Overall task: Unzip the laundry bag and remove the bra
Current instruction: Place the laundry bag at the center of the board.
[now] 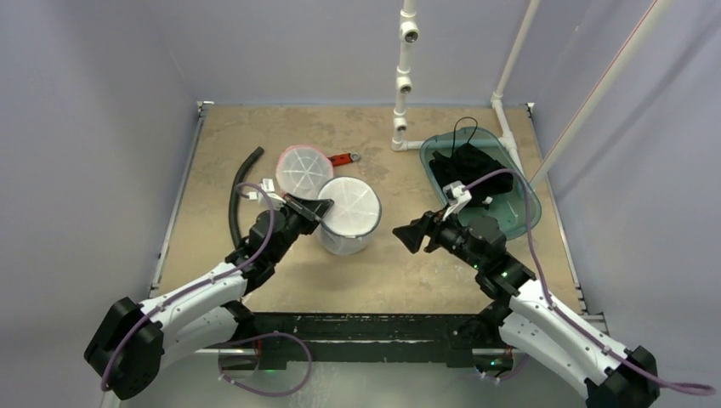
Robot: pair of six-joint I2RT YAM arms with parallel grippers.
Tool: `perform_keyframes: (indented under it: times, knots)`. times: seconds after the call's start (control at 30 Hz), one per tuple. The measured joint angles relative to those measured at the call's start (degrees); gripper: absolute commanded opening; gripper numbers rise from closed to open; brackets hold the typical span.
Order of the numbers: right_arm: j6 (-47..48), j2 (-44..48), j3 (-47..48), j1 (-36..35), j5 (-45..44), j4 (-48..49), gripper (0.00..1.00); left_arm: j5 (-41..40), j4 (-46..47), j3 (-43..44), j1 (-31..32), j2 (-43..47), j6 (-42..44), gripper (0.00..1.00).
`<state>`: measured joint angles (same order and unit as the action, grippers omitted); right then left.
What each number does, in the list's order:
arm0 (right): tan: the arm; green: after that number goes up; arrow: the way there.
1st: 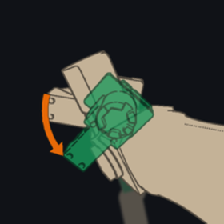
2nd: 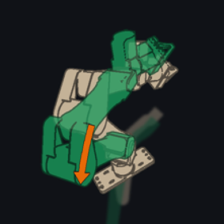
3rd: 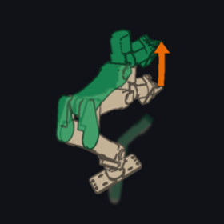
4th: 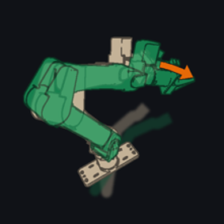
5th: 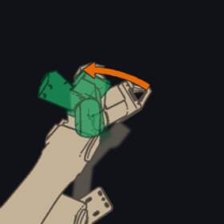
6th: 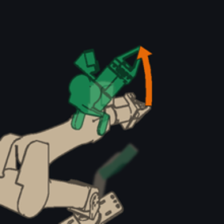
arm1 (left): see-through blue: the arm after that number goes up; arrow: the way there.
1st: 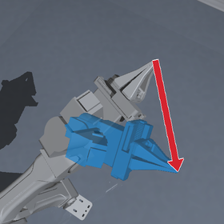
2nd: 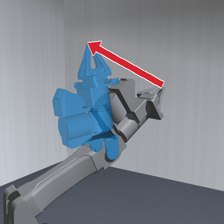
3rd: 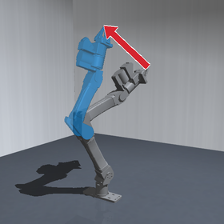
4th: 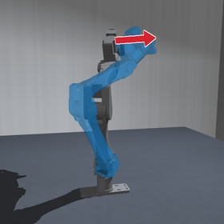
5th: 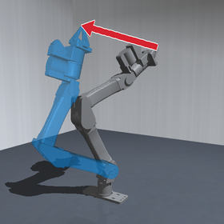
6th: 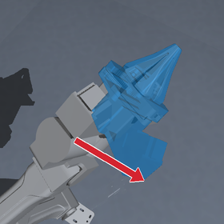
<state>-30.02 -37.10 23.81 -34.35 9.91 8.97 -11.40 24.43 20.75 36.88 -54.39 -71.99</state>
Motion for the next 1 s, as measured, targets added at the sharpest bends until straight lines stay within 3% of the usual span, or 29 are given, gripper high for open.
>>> perform_keyframes:
  times: [0.33, 0.7, 0.83, 1.0]
  knots:
    - [-2.86, -9.29, -4.61, -6.91, -3.17, 13.07, 0.77, -4.5, -2.67, 0.0, 1.77, -3.58, -10.49, 0.0]
    - [-7.89, -18.47, -5.35, -10.75, -4.44, 22.95, 0.64, -4.96, -5.97, 0.0, 1.77, -5.66, -13.0, 0.1]
    - [-6.78, -20.57, -5.18, -12.76, -4.46, 23.63, 0.57, -5.25, -6.73, 0.0, 1.77, -5.81, -13.11, 0.08]
    - [-4.02, -20.72, -5.18, -14.01, -4.28, 26.75, 0.6, -5.42, -7.43, 0.04, 1.77, -5.79, -13.38, 0.02]
